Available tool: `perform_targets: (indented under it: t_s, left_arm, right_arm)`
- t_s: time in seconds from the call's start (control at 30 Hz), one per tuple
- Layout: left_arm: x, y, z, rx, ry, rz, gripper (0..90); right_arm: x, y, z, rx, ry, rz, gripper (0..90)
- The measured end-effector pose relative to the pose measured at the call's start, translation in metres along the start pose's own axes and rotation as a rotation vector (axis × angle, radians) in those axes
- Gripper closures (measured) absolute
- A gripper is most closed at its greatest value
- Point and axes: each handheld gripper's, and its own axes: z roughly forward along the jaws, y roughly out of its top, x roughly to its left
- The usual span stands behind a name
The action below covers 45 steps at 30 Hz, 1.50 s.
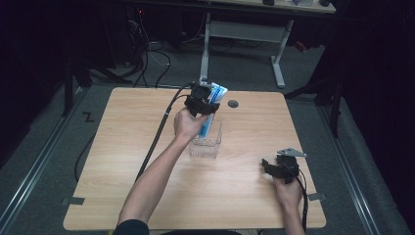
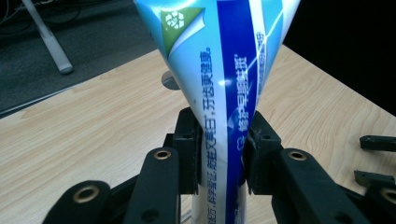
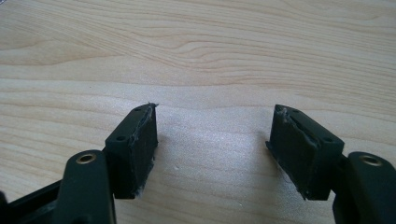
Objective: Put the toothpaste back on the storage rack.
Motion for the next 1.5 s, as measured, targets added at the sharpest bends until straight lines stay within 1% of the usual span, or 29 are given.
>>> perform_targets:
  t_s: [0.2,0.4,0.67,1.2,1.5]
  left_arm:
    - [0.0,-0.005,0.001,0.019,-0.003,0.005,71.0]
    - [-0.003,-0.008,0.001,0.031,0.005,0.03,71.1]
    - [-0.002,-0.017,0.0,0.049,0.007,0.029,71.3]
    - [0.0,-0.037,-0.002,0.058,0.01,0.001,71.1]
    - [0.002,-0.044,-0.007,0.058,0.017,-0.015,71.0]
  right_arm:
    - [0.0,0.0,0.0,-0.001,0.0,0.0,32.5]
    - [0.0,0.0,0.0,-0.001,-0.001,0.001,32.5]
    - [0.0,0.0,0.0,-0.001,0.0,0.001,32.5]
    - [0.0,0.0,0.0,-0.001,0.0,0.0,32.4]
    - [0.0,0.0,0.0,-0.001,0.0,0.0,32.5]
